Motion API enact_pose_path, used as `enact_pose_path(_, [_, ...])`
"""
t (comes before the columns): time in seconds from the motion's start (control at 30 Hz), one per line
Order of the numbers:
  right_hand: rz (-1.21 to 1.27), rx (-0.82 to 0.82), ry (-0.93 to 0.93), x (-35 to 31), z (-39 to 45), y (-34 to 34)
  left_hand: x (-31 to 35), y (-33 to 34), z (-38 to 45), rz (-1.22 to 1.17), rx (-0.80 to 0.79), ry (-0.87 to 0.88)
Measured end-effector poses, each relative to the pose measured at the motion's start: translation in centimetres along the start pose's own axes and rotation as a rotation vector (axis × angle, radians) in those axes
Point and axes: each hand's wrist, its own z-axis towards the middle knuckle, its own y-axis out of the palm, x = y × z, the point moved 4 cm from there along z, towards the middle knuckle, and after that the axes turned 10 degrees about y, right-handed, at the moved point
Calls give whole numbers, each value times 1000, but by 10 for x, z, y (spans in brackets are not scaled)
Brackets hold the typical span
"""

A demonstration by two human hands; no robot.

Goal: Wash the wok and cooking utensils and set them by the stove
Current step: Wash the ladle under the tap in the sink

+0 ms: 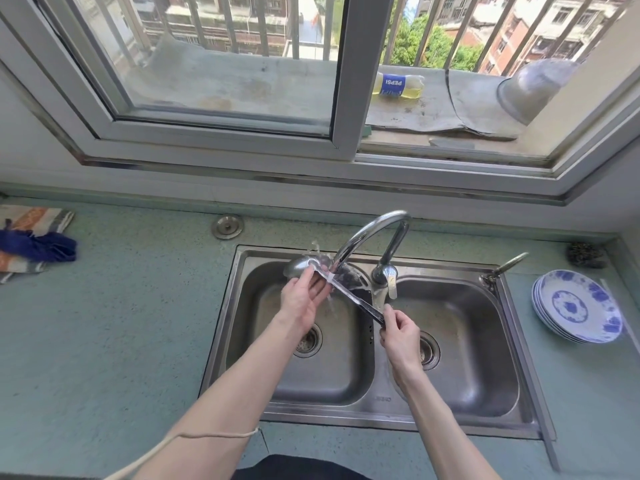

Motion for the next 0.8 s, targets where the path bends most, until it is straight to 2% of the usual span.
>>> enact_pose_path(0.5, [43,-63,34,-10,-12,19,-26,13,-26,335,-79,200])
enact_pose_path(0.8, [62,-187,157,-12,-16,27,-7,6,-12,235,67,187])
